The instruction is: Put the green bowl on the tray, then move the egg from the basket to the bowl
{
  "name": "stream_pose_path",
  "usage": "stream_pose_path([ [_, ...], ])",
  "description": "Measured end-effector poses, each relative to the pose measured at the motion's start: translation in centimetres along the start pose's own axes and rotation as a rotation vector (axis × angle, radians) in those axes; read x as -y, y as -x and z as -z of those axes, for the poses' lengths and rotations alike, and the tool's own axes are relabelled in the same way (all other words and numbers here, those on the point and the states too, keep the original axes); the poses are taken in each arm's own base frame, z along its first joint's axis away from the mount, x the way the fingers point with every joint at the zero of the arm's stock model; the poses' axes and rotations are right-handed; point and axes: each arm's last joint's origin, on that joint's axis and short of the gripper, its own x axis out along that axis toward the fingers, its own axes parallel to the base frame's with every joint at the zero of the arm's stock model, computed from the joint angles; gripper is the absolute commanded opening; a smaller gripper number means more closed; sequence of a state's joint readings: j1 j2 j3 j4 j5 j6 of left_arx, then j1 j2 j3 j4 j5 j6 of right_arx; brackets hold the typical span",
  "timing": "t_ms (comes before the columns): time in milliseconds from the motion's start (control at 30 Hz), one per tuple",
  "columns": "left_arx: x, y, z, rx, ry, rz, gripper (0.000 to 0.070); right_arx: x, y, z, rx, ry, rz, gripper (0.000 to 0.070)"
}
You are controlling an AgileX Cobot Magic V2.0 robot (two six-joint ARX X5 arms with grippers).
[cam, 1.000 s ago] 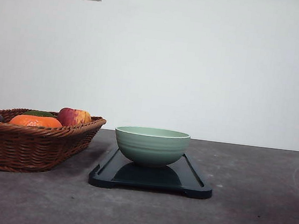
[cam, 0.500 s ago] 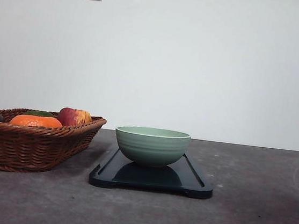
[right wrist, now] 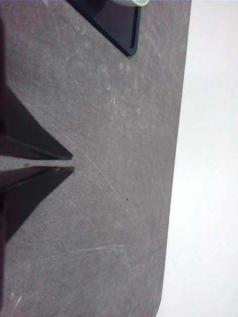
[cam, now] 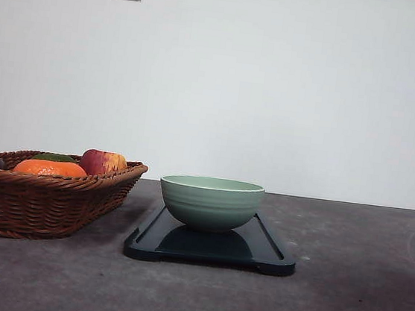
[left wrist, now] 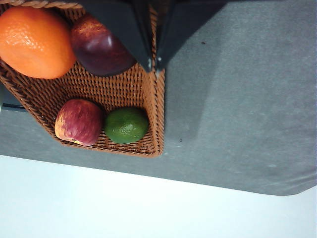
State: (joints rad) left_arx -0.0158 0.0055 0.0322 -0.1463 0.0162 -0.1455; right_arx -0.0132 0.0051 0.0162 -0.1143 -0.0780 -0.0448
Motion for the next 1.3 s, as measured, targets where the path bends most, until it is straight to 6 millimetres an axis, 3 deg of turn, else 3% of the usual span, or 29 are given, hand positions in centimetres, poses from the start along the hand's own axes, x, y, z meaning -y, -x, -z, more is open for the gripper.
stream_pose_path([
  [1300, 0.00, 0.00, 0.00, 0.000, 0.000, 0.000, 0.0000, 0.00, 0.00, 0.00, 0.000, 0.000, 0.000, 0.0015],
])
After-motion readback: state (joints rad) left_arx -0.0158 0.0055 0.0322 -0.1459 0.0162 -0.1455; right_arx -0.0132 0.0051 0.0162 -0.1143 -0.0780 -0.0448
